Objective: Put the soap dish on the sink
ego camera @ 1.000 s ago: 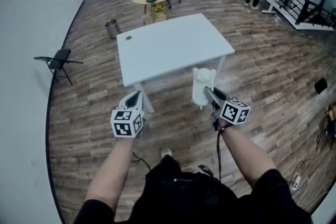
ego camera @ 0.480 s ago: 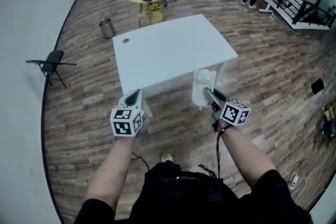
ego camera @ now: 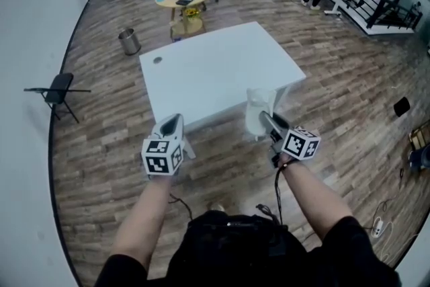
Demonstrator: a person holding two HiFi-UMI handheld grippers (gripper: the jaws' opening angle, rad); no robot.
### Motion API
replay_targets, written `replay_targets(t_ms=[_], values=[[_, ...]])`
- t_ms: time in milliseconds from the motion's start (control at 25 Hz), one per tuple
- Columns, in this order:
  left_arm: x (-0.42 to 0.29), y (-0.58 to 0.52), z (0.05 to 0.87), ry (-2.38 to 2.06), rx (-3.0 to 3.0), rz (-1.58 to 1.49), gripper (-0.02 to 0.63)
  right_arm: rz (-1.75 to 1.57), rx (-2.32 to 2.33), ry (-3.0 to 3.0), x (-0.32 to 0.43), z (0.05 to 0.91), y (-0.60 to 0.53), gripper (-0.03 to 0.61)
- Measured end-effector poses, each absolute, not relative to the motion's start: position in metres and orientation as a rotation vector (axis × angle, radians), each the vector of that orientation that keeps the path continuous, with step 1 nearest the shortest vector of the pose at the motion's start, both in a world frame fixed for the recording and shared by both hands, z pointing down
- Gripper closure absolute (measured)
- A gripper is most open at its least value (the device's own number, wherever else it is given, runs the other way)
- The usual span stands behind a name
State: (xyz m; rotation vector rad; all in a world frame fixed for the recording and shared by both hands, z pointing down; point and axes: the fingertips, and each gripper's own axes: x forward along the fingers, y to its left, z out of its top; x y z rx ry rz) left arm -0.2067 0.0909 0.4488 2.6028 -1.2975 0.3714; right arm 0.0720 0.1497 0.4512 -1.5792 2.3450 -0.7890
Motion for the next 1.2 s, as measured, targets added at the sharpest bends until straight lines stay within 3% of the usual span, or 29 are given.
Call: replay_targets(t_ms=[1200], values=[[-0.225, 0.028, 0.467, -1.282, 2.623, 0.387, 0.624, -0.779, -1.611, 2.304, 0.068, 0.462, 0.068, 0.434]])
